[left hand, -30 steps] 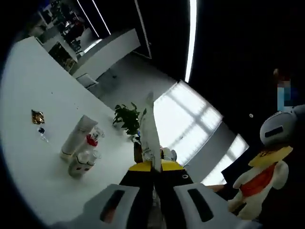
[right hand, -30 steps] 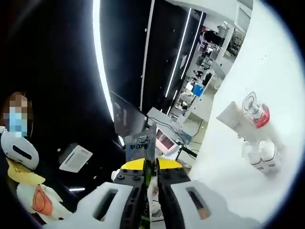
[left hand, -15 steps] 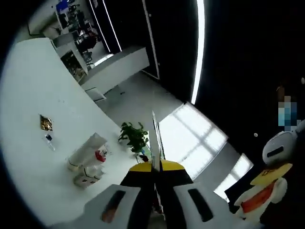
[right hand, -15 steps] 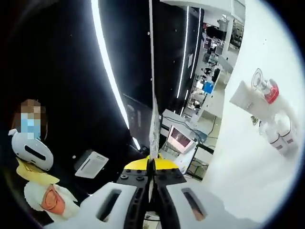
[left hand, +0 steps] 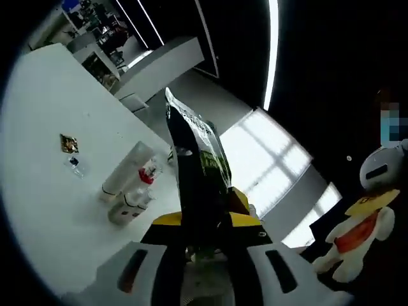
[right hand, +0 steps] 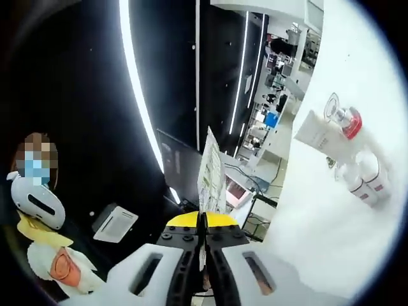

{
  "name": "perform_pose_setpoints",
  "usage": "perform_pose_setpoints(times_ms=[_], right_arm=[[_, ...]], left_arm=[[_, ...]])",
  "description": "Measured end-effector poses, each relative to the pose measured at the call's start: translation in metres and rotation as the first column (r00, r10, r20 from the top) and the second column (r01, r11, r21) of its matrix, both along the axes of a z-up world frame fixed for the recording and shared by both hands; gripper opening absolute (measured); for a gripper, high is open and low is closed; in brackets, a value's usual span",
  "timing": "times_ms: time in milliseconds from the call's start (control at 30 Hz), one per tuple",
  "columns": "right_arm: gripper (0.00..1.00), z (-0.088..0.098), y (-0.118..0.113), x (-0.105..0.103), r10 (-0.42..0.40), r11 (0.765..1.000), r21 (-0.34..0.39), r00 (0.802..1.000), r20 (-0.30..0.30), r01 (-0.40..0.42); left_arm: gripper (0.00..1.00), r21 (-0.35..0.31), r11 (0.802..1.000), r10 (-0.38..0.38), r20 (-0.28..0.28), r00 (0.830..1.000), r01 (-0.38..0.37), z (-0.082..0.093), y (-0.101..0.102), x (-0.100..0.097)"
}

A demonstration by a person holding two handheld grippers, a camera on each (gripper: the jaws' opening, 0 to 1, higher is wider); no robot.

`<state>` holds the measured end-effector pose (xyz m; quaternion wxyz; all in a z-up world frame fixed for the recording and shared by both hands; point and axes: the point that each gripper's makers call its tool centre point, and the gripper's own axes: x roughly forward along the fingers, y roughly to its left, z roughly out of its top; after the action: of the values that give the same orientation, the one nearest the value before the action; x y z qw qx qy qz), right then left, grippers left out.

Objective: Arrange the skincare products in the storage area until every visible bottle or jar stands upright without overlapping.

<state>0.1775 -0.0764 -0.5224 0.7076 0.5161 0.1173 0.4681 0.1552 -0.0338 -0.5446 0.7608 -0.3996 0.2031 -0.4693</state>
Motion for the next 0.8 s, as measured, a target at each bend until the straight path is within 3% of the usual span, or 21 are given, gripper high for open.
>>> perform_pose_setpoints(times_ms=[67,100,200,300,367,433,500,533,633,800], right_arm=[[0.01,-0.009,-0.002,0.003,-0.02,0.999,-0.028,0.999,-0.026,0.019],[0.01,-0.016,-0.001,0.003,-0.023,0.997,-0.068,0.999,-0.037,0.021],[0.01,-0.019,0.001,0.006,-0.034,0.996,-0.084,0.998,-0.046,0.03],[0.01,-0.029,0.005,0.01,-0.045,0.988,-0.153,0.998,-0.049,0.037],[0.02,-0.031,0.007,0.012,-0.059,0.98,-0.191,0.998,-0.019,0.054],[0.03,-0.029,0.007,0.013,-0.075,0.969,-0.23,0.996,0.055,0.086],[0.05,-0.032,0.008,0.013,-0.068,0.96,-0.268,0.995,0.075,0.086],[0.06,-0.037,0.008,0.015,-0.071,0.946,-0.309,0.992,0.101,0.099],[0.11,-0.046,0.009,0.015,-0.053,0.921,-0.377,0.992,0.118,0.095],[0.27,-0.048,0.011,0.013,-0.039,0.913,-0.399,0.991,0.126,0.086]], left_arm=[[0.01,-0.033,0.999,0.033,0.001,0.999,-0.033,0.003,0.005,0.004],[0.0,-0.064,0.998,0.022,-0.012,1.0,-0.023,0.007,0.005,0.002],[0.0,-0.048,0.999,0.025,0.007,1.0,-0.025,0.007,0.005,0.003],[0.0,-0.057,0.998,0.031,0.001,1.0,-0.031,0.006,0.008,0.005],[0.0,-0.068,0.997,0.042,-0.008,0.999,-0.043,0.005,0.01,0.008],[0.0,-0.066,0.997,0.047,-0.014,0.999,-0.048,0.003,0.011,0.008],[0.0,-0.069,0.996,0.049,-0.02,0.999,-0.05,0.002,0.011,0.01],[0.0,-0.066,0.996,0.05,-0.024,0.998,-0.052,0.001,0.011,0.01],[0.0,-0.063,0.997,0.053,-0.032,0.998,-0.054,-0.002,0.012,0.013],[0.0,-0.058,0.996,0.059,-0.049,0.997,-0.062,-0.008,0.014,0.019]])
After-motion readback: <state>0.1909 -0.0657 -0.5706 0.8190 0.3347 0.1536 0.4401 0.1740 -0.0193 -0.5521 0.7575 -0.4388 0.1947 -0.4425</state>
